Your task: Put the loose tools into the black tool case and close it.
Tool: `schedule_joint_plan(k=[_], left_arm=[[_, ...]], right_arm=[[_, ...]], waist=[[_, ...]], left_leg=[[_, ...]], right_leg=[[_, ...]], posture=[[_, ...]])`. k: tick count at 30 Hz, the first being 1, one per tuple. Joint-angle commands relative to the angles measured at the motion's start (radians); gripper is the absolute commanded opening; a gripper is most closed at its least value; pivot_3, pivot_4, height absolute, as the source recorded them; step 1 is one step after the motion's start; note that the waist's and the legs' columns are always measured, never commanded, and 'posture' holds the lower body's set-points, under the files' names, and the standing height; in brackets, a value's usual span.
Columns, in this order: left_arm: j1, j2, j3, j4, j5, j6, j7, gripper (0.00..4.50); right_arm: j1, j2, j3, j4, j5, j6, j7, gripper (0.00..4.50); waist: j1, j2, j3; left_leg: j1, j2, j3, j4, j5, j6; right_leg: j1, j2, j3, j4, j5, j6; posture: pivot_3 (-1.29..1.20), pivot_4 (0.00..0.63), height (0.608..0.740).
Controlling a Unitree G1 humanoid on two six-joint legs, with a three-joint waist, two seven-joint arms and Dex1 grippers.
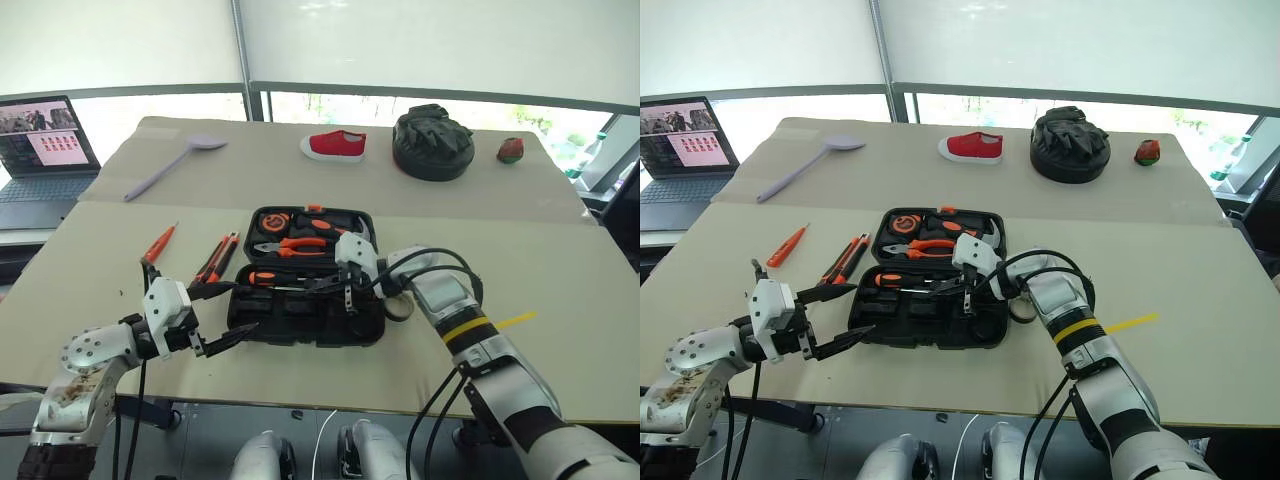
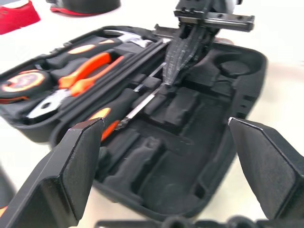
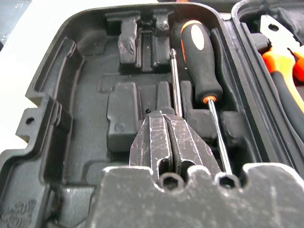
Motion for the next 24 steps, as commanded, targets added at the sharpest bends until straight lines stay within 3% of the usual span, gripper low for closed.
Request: schedule_joint_plan(k=[1,2,3,7,14,19,24], left_arm=[[0.044,-0.006,0.105,0.020,0.003,-0.110,0.017,4.50],[0.055,-0.010,0.137,0.051,0.019,-0.148,0.035,4.50],[0.068,-0.017,0.170,0.072,0.015,-0.161,0.051,4.50],[0.149,-0.036,0.291,0.120,-0.023,-0.163,0.095,4.50],[0.295,-0.075,0.517,0.291,-0.053,-0.139,0.228,4.50],[0.333,-0.070,0.530,0.232,-0.093,0.036,0.309,4.50],[0.148,0.011,0.461,0.145,-0.161,0.267,0.394,4.50]], right_arm=[[0.043,-0.062,-0.126,-0.184,0.136,0.052,0.034,0.04],[0.074,-0.083,-0.157,-0.237,0.171,0.077,0.034,0.59],[0.107,-0.098,-0.190,-0.284,0.200,0.090,0.021,0.75],[0.242,-0.128,-0.306,-0.435,0.254,0.038,-0.068,2.10],[0.503,-0.103,-0.483,-0.551,0.344,-0.239,-0.106,4.48],[0.626,-0.137,-0.488,-0.620,0.397,-0.235,-0.087,4.48],[0.637,-0.149,-0.441,-0.703,0.389,-0.250,-0.101,4.48]], waist=[[0.003,0.000,0.000],[0.005,0.000,0.000],[0.010,0.000,0.000],[0.015,0.000,0.000],[0.014,0.000,0.001],[0.024,0.000,0.001],[0.042,-0.001,0.002]], left_leg=[[-0.001,0.000,0.000,-0.001,0.000,0.000],[-0.002,0.000,0.000,-0.001,0.000,0.001],[-0.003,0.000,0.000,-0.002,0.000,0.002],[-0.003,0.000,-0.001,-0.004,-0.002,0.005],[-0.004,-0.001,0.000,-0.004,-0.007,0.011],[-0.003,-0.001,0.000,-0.004,-0.011,0.006],[-0.002,-0.001,-0.001,-0.004,-0.011,0.005]], right_leg=[[-0.001,0.000,0.000,-0.001,0.000,-0.001],[-0.002,0.000,0.000,-0.001,0.001,-0.001],[-0.002,-0.001,0.000,-0.002,0.001,-0.001],[0.000,-0.002,-0.002,-0.009,0.001,-0.001],[0.000,-0.003,-0.004,-0.011,-0.004,0.008],[0.001,-0.004,-0.004,-0.011,-0.004,0.009],[0.002,-0.005,-0.005,-0.011,-0.004,0.010]], posture=[[0.00,0.150,0.740],[0.00,0.150,0.740],[0.00,0.150,0.740],[0.00,0.150,0.740],[0.00,0.150,0.740],[0.00,0.150,0.740],[0.00,0.150,0.740]])
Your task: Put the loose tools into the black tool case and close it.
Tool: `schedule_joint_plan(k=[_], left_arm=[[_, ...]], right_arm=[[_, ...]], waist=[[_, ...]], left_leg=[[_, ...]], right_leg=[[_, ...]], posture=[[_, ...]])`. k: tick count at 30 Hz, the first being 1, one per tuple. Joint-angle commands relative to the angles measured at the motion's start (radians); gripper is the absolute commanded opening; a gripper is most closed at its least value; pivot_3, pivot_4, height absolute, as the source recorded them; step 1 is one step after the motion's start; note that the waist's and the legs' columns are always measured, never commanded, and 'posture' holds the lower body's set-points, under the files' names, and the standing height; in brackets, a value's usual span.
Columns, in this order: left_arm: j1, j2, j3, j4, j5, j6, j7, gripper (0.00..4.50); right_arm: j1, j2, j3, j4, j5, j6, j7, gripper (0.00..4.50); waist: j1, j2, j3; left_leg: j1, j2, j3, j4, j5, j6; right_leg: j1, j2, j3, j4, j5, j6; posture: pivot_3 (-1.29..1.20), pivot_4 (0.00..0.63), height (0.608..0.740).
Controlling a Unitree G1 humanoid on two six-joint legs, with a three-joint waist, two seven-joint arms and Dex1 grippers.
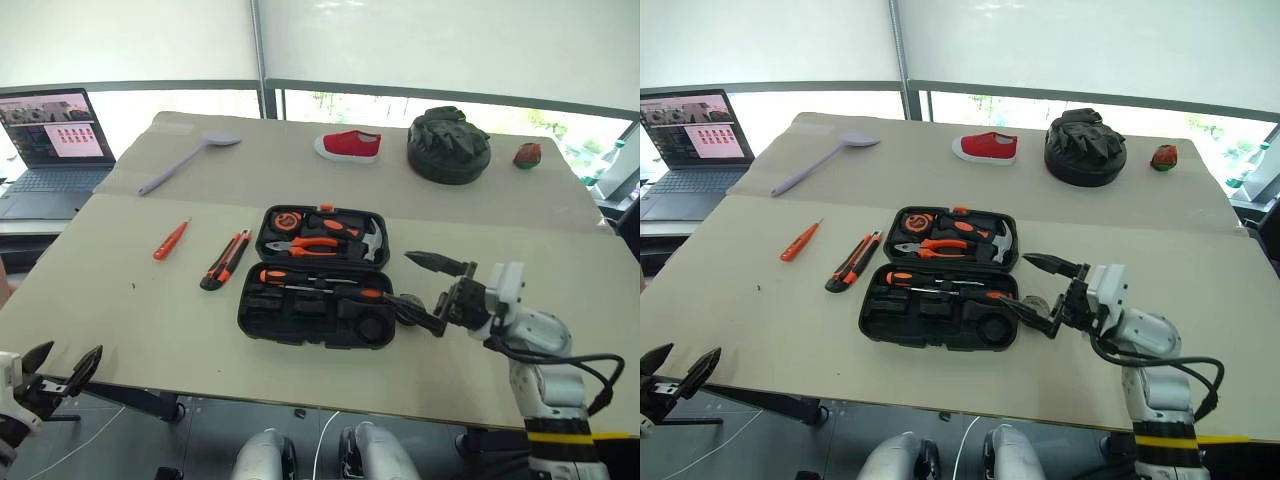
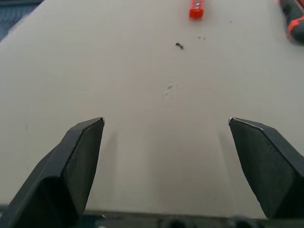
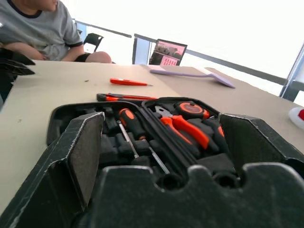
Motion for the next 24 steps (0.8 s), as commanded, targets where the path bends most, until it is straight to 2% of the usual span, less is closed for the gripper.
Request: schedule_joint_plan(k=[1,4,8,11,14,19,24], left_arm=[[-0.140,0.094,-0.044,-0.066,-0.029,0.132,0.055,4.50],[-0.260,0.159,-0.112,-0.008,-0.001,0.243,0.086,4.50],[-0.590,0.208,-0.268,0.239,0.092,0.343,0.140,4.50],[-0.784,0.213,-0.392,0.449,0.182,0.331,0.086,4.50],[-0.970,0.191,-0.478,0.682,0.269,0.229,0.046,4.50],[-1.145,0.135,-0.533,0.948,0.347,0.115,0.014,4.50],[-1.217,0.101,-0.575,1.103,0.430,0.066,0.041,4.50]], right_arm=[[-0.041,-0.023,0.039,-0.107,0.022,-0.007,-0.002,4.48],[-0.089,-0.019,0.064,-0.162,0.061,0.053,-0.040,4.48],[-0.143,-0.010,0.095,-0.167,0.072,0.086,-0.067,4.48],[-0.151,-0.015,0.103,-0.159,0.065,0.086,-0.074,4.48],[-0.165,-0.019,0.110,-0.172,0.063,0.101,-0.088,4.48],[-0.166,-0.025,0.113,-0.203,0.065,0.117,-0.118,4.48],[-0.121,-0.031,0.117,-0.262,0.067,0.134,-0.150,4.48]], waist=[[0.003,-0.002,0.000],[-0.004,-0.002,0.000],[-0.005,-0.003,0.000],[-0.005,-0.005,0.001],[-0.002,-0.006,0.002],[-0.009,-0.007,0.002],[-0.012,-0.008,0.003]], left_leg=[[0.000,0.000,0.000,0.000,0.000,0.000],[-0.001,0.000,0.000,0.000,0.001,-0.001],[-0.002,-0.001,0.001,0.000,0.006,-0.006],[-0.003,-0.001,0.001,0.000,0.010,0.000],[-0.006,-0.003,0.001,0.001,0.010,0.001],[-0.007,-0.003,0.001,0.003,0.010,0.002],[-0.007,-0.003,0.001,0.004,0.010,0.002]], right_leg=[[0.000,0.000,-0.001,0.000,0.000,0.000],[0.000,0.000,-0.001,0.001,0.000,0.000],[0.000,0.001,-0.002,0.001,0.000,0.000],[0.000,0.001,-0.003,0.001,0.000,0.000],[-0.002,0.001,-0.005,0.001,0.001,-0.001],[-0.002,0.001,-0.006,0.001,0.003,-0.005],[-0.002,0.001,-0.006,0.002,0.000,0.000]], posture=[[0.00,0.150,0.740],[0.00,0.150,0.740],[0.00,0.150,0.740],[0.00,0.150,0.740],[0.00,0.150,0.740],[0.00,0.150,0.740],[0.00,0.150,0.740]])
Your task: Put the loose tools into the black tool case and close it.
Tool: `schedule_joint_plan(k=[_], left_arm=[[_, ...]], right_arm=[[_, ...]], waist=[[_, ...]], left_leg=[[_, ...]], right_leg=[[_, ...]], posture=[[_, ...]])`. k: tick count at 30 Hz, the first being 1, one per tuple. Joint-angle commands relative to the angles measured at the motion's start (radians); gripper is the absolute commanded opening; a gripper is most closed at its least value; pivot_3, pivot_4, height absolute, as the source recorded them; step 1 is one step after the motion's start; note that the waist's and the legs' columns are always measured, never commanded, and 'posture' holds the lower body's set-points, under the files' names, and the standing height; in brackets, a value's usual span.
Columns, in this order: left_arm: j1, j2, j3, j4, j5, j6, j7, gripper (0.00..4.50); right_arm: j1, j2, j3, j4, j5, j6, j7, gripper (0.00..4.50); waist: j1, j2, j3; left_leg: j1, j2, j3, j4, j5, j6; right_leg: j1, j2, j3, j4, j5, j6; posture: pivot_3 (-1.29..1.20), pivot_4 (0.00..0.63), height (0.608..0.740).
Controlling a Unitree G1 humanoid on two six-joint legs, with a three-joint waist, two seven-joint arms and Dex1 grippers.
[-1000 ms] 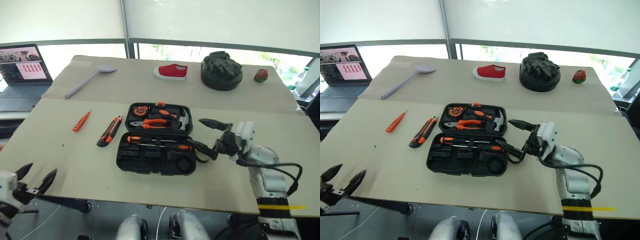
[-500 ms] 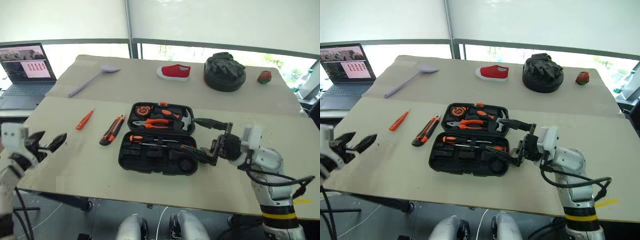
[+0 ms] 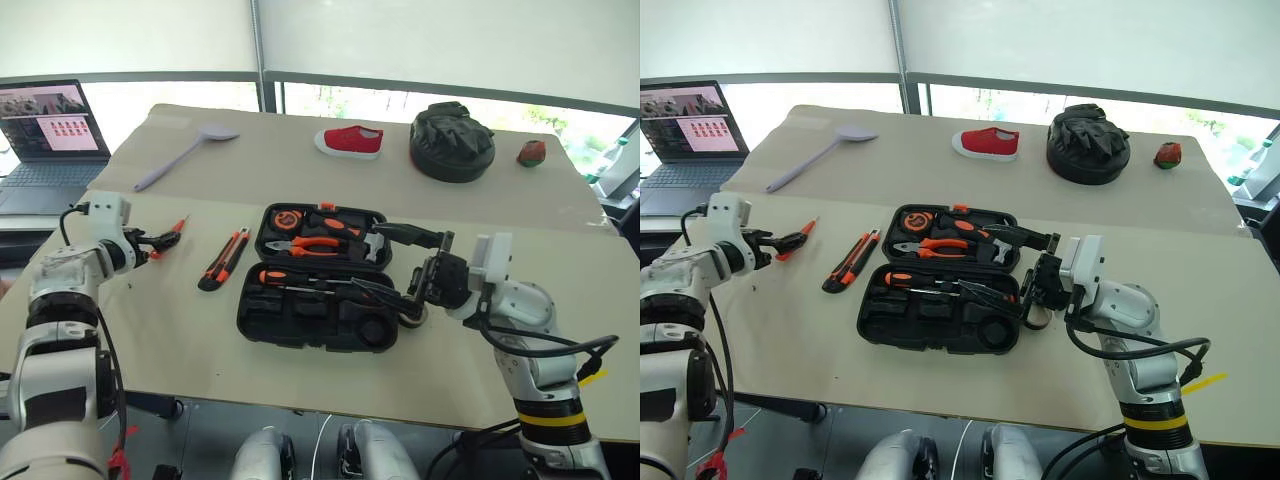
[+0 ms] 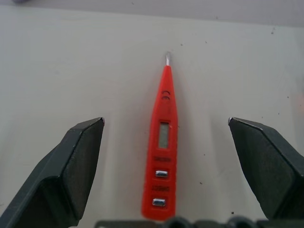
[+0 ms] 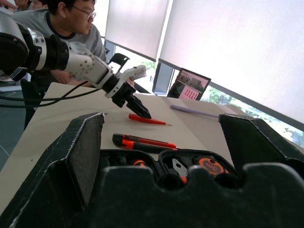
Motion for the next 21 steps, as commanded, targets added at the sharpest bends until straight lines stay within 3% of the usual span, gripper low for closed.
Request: schedule_joint_plan(k=[1,2,5,14,18,21], left_arm=[[-0.039,0.003,-0.020,0.078,0.059,-0.041,0.024,4.50],[-0.043,0.001,-0.021,0.090,0.067,-0.050,0.027,4.50],[-0.043,-0.026,-0.008,0.117,0.062,-0.077,-0.016,3.79],[-0.004,-0.047,0.022,0.132,0.075,-0.132,-0.024,0.62],[0.007,-0.032,0.040,0.118,0.076,-0.228,-0.007,0.48],[0.021,-0.014,0.100,0.061,0.013,-0.391,-0.120,0.48]], right_arm=[[0.019,-0.011,-0.013,-0.068,0.027,0.012,-0.027,4.48],[0.022,-0.011,-0.013,-0.072,0.027,0.014,-0.031,4.48],[0.036,-0.011,-0.018,-0.080,0.026,0.014,-0.046,4.50],[0.064,-0.022,-0.003,-0.091,0.025,0.018,-0.055,4.50],[0.075,-0.033,0.000,-0.091,0.029,0.023,-0.047,4.50],[0.081,-0.045,-0.011,-0.092,0.033,0.027,-0.043,4.50]], waist=[[-0.001,0.000,0.000],[-0.002,0.000,0.000],[-0.005,0.000,0.000],[0.005,0.000,0.000],[0.006,0.000,0.000],[0.005,-0.001,0.001]], left_leg=[[0.000,0.000,0.000,0.001,0.000,0.000],[0.000,0.000,0.000,0.002,0.000,0.000],[0.000,0.001,0.000,0.006,-0.001,0.002],[0.001,-0.001,0.000,0.008,-0.002,0.003],[0.001,-0.001,0.000,0.008,-0.002,0.004],[0.001,-0.001,0.000,0.009,-0.002,0.004]], right_leg=[[0.000,0.000,0.000,0.001,-0.001,0.002],[0.001,0.000,0.000,0.001,-0.001,0.002],[0.001,-0.001,0.001,0.003,-0.001,0.003],[0.002,-0.005,0.001,0.008,-0.002,0.004],[0.002,-0.006,0.001,0.008,-0.002,0.004],[0.001,-0.006,0.001,0.009,-0.002,0.004]], posture=[[0.00,0.150,0.740],[0.00,0.150,0.740],[0.00,0.150,0.740],[0.00,0.150,0.740],[0.00,0.150,0.740],[0.00,0.150,0.740]])
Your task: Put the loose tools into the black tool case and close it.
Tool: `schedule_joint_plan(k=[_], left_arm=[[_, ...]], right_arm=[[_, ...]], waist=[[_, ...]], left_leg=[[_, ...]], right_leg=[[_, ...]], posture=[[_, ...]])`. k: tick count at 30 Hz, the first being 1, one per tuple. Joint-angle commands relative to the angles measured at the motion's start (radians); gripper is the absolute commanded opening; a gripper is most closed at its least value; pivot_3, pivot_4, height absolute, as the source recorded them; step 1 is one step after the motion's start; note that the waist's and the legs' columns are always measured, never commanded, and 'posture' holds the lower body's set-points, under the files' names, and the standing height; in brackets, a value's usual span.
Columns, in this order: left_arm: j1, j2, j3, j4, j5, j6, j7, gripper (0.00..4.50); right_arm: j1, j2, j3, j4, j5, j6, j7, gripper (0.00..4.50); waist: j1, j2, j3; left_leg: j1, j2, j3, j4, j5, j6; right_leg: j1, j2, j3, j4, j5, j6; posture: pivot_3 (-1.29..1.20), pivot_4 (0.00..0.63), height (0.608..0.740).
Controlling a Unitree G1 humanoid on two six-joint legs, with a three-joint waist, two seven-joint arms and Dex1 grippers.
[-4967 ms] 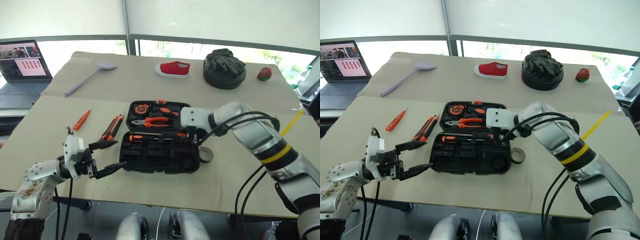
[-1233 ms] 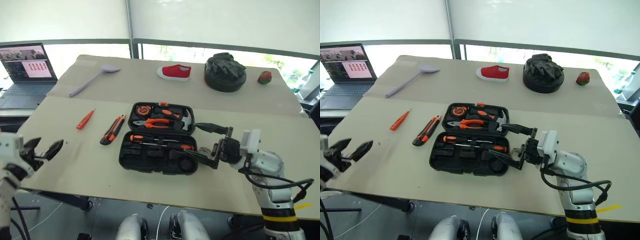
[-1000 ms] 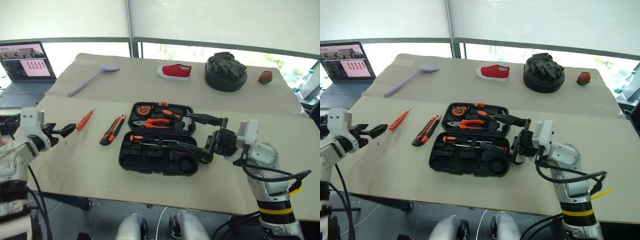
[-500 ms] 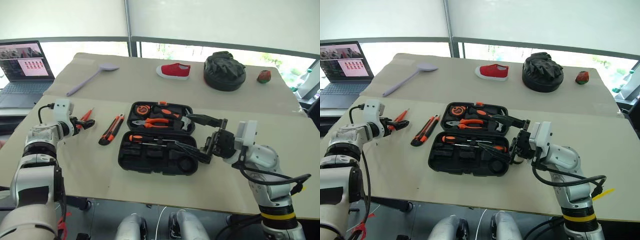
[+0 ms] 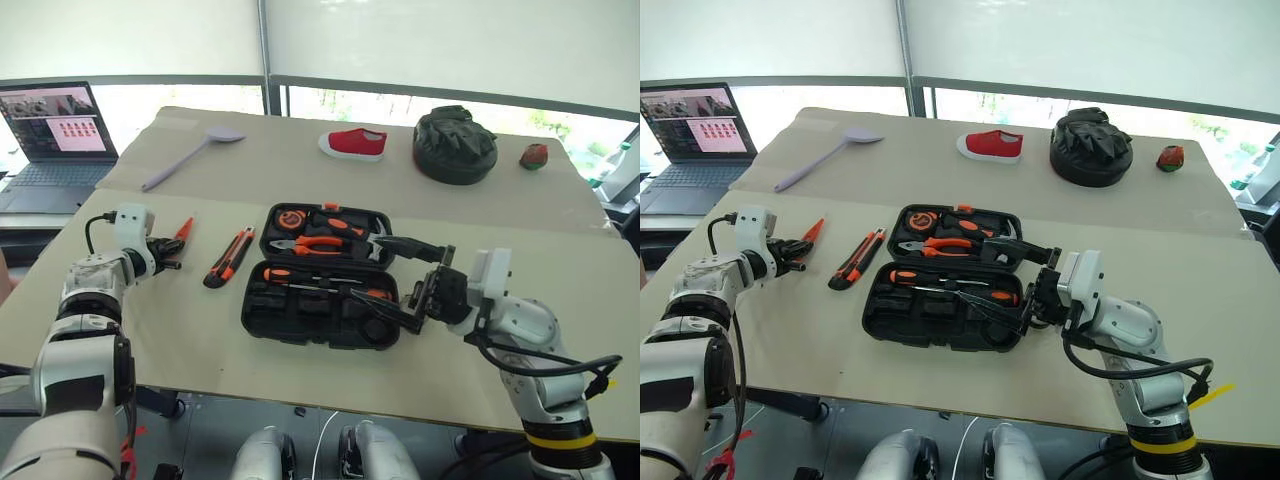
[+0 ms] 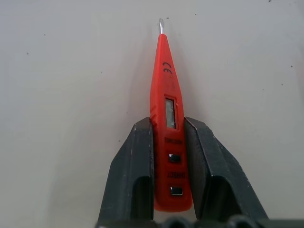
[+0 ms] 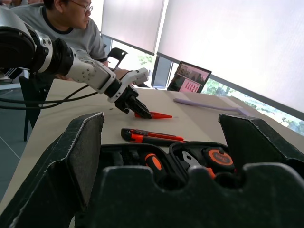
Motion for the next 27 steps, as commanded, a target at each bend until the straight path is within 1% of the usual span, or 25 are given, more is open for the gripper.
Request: schedule_joint_plan(k=[1,3,4,7,9,10,12,13,16,18,21,27], left_arm=[[0.015,0.036,0.054,-0.079,-0.062,-0.179,-0.171,0.48],[0.063,0.067,0.003,-0.200,-0.063,-0.233,-0.385,0.48],[0.096,0.074,-0.012,-0.284,-0.091,-0.235,-0.496,0.48],[0.200,0.091,-0.048,-0.589,-0.194,-0.124,-0.698,0.48],[0.274,0.123,-0.113,-0.799,-0.216,-0.078,-0.798,0.48],[0.291,0.128,-0.165,-0.881,-0.189,-0.056,-0.808,0.48],[0.299,0.124,-0.235,-0.962,-0.129,-0.024,-0.776,0.48],[0.300,0.123,-0.249,-0.979,-0.115,-0.015,-0.761,0.48],[0.293,0.112,-0.287,-1.029,-0.096,0.090,-0.709,0.48],[0.289,0.107,-0.316,-1.047,-0.077,0.120,-0.693,0.48],[0.298,0.096,-0.364,-1.047,-0.026,0.093,-0.672,0.48],[0.284,0.085,-0.417,-1.063,0.016,0.109,-0.659,0.48]], right_arm=[[0.006,-0.023,-0.027,-0.038,0.034,-0.001,0.006,4.50],[0.014,-0.039,-0.045,-0.037,0.044,0.001,0.014,4.50],[0.018,-0.047,-0.057,-0.032,0.048,0.001,0.013,4.50],[0.021,-0.069,-0.100,0.009,0.052,-0.003,0.006,4.50],[0.028,-0.093,-0.108,0.028,0.050,-0.007,0.031,4.50],[0.035,-0.113,-0.102,0.036,0.048,-0.009,0.062,4.50],[0.035,-0.139,-0.091,0.050,0.051,-0.006,0.100,4.50],[0.034,-0.144,-0.087,0.053,0.050,-0.008,0.107,4.50],[0.022,-0.141,-0.082,0.059,0.050,-0.005,0.111,4.50],[0.021,-0.138,-0.080,0.059,0.050,-0.004,0.114,4.50],[0.029,-0.132,-0.075,0.065,0.037,-0.020,0.117,4.50],[0.045,-0.115,-0.074,0.062,0.025,-0.037,0.106,4.50]], waist=[[-0.002,-0.002,0.001],[-0.004,-0.004,0.002],[-0.006,-0.004,0.003],[-0.007,-0.004,0.003],[-0.007,-0.004,0.003],[-0.006,-0.004,0.003],[0.000,-0.004,0.003],[0.001,-0.004,0.003],[-0.002,-0.004,0.003],[-0.004,-0.004,0.003],[-0.003,-0.004,0.003],[0.003,-0.004,0.003]], left_leg=[[0.000,0.000,0.000,0.000,0.000,0.000],[-0.001,0.000,0.000,0.000,0.000,0.000],[-0.002,0.000,0.000,0.000,0.000,0.000],[-0.002,0.000,0.000,0.000,0.000,0.000],[-0.002,0.000,0.000,0.000,0.000,0.000],[-0.002,0.000,0.000,0.001,-0.001,0.001],[-0.001,0.000,0.000,0.001,-0.001,0.001],[-0.001,-0.001,-0.001,0.001,-0.001,0.001],[-0.001,0.000,-0.001,0.001,-0.001,0.004],[0.000,0.000,-0.001,0.001,-0.001,0.005],[0.000,0.000,-0.001,0.001,0.000,0.003],[-0.001,0.000,-0.001,0.001,-0.001,0.003]], right_leg=[[-0.001,0.000,0.000,0.000,0.000,0.000],[-0.001,0.000,-0.001,0.000,0.000,0.000],[-0.002,0.000,-0.001,0.000,0.000,-0.001],[-0.001,-0.001,-0.002,0.000,0.002,-0.003],[-0.001,-0.001,-0.002,-0.001,0.001,-0.002],[0.000,-0.001,-0.001,-0.001,0.001,-0.001],[0.000,-0.001,-0.001,-0.001,-0.001,0.001],[0.001,-0.001,-0.001,-0.001,-0.001,0.001],[0.000,0.001,0.001,0.000,-0.001,0.001],[0.000,0.002,0.002,0.000,-0.001,0.001],[0.000,0.002,0.002,0.000,-0.001,0.001],[0.000,0.001,0.002,-0.001,-0.001,0.001]], posture=[[0.00,0.150,0.740],[0.00,0.150,0.740],[0.00,0.150,0.740],[0.00,0.150,0.740],[0.00,0.150,0.740],[0.00,0.150,0.740],[0.00,0.150,0.740],[0.00,0.150,0.740],[0.00,0.150,0.740],[0.00,0.150,0.740],[0.00,0.150,0.740],[0.00,0.150,0.740]])
